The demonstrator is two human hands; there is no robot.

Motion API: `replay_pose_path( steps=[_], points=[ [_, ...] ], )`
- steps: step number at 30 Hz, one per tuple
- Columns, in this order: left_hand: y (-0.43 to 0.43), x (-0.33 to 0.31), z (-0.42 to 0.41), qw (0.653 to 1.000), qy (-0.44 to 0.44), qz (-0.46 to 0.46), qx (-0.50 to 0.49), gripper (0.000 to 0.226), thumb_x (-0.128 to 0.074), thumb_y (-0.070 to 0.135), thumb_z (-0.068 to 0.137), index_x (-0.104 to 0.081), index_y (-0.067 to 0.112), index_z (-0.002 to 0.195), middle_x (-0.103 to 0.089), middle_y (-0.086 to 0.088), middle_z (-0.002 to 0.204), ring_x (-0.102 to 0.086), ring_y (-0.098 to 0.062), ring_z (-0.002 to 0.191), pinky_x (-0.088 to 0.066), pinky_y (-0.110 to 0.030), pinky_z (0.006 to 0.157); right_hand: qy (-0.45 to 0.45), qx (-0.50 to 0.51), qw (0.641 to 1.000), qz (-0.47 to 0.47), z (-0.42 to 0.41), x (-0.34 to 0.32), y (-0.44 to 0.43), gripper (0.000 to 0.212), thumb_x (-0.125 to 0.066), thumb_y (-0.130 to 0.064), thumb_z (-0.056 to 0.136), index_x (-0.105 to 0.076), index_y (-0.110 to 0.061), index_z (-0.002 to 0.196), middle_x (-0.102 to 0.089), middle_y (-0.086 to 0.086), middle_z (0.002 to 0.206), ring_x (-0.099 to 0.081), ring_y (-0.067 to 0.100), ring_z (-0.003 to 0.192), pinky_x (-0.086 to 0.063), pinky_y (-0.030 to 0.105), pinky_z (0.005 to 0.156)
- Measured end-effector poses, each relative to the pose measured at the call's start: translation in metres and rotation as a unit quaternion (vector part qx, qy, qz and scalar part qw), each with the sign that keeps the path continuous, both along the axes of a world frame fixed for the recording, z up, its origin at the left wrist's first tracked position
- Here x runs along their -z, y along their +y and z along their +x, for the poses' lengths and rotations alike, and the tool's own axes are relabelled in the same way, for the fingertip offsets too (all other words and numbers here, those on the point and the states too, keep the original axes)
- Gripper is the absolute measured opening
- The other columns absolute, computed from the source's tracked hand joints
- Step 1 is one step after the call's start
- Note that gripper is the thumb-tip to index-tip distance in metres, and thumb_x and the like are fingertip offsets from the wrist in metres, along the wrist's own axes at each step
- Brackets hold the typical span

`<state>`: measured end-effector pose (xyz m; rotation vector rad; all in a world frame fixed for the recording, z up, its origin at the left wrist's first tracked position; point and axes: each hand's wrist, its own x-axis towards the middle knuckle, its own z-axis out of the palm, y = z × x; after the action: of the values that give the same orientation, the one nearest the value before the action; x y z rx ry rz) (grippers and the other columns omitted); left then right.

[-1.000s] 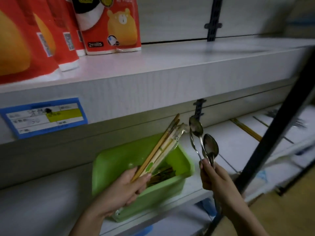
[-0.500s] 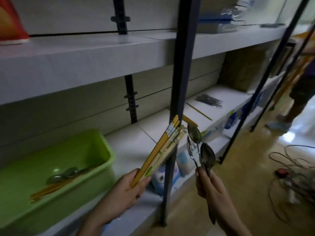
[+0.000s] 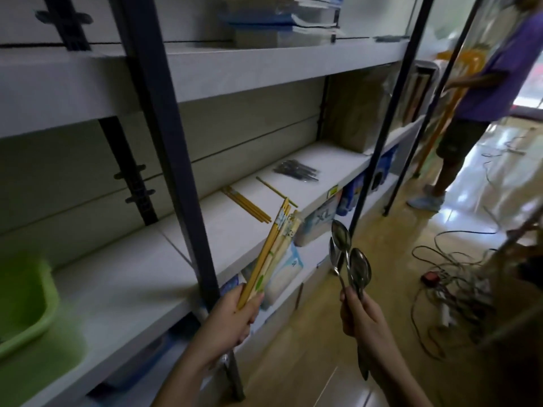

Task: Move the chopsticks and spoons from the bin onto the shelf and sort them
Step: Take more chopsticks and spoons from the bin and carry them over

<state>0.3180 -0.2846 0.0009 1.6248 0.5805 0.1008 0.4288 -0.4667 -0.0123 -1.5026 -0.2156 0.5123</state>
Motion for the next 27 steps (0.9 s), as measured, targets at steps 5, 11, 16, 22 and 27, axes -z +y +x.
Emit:
replay_pose_path(
  steps=[5, 11, 16, 22, 27],
  points=[
    [0.008, 0.011, 0.064, 1.000, 0.015, -0.003, 0.012, 0.020, -0.048, 0.028, 0.094, -0.053, 0.010, 0.101, -0.044, 0.002, 0.062, -0.034, -0.008, 0.043, -0.029, -0.019, 0.040, 0.025, 0.007, 1.000, 0.001, 0.056, 0.009, 0.008, 0.027, -0.035, -0.019, 0.098, -0.047, -0.005, 0.078, -0.033, -0.008, 0.046, -0.027, 0.002, 0.038, -0.024, 0.014, 0.037],
    [0.033, 0.007, 0.151, 1.000, -0.007, -0.001, -0.014, 0.020, -0.047, 0.025, 0.095, -0.049, 0.014, 0.079, -0.041, 0.003, 0.058, -0.034, -0.004, 0.040, -0.030, -0.016, 0.038, 0.007, 0.011, 1.000, -0.015, 0.148, 0.010, 0.034, 0.029, -0.035, -0.022, 0.098, -0.049, -0.008, 0.076, -0.033, -0.008, 0.049, -0.028, 0.004, 0.041, -0.024, 0.018, 0.041],
    [0.068, -0.004, 0.216, 0.998, -0.028, 0.004, -0.055, 0.018, -0.049, 0.027, 0.094, -0.051, 0.014, 0.081, -0.042, 0.002, 0.059, -0.036, -0.006, 0.042, -0.031, -0.017, 0.039, -0.034, 0.013, 0.999, -0.017, 0.219, -0.003, 0.066, 0.030, -0.037, -0.022, 0.098, -0.052, -0.012, 0.075, -0.037, -0.006, 0.052, -0.030, 0.006, 0.046, -0.024, 0.024, 0.047],
    [0.094, 0.007, 0.258, 0.992, -0.005, 0.015, -0.123, 0.019, -0.048, 0.027, 0.095, -0.052, 0.012, 0.083, -0.043, 0.001, 0.061, -0.037, -0.007, 0.044, -0.033, -0.017, 0.040, -0.030, -0.036, 0.999, -0.024, 0.280, 0.000, 0.107, 0.029, -0.036, -0.025, 0.098, -0.052, -0.007, 0.082, -0.034, -0.004, 0.053, -0.029, 0.006, 0.045, -0.024, 0.022, 0.045],
    [0.114, 0.024, 0.289, 0.981, 0.022, 0.037, -0.189, 0.019, -0.047, 0.023, 0.095, -0.048, 0.013, 0.078, -0.045, 0.001, 0.052, -0.041, -0.005, 0.038, -0.035, -0.018, 0.041, -0.061, -0.070, 0.994, -0.059, 0.338, 0.013, 0.134, 0.031, -0.038, -0.028, 0.097, -0.055, -0.010, 0.077, -0.041, -0.005, 0.050, -0.035, 0.009, 0.050, -0.028, 0.027, 0.052]
  ],
)
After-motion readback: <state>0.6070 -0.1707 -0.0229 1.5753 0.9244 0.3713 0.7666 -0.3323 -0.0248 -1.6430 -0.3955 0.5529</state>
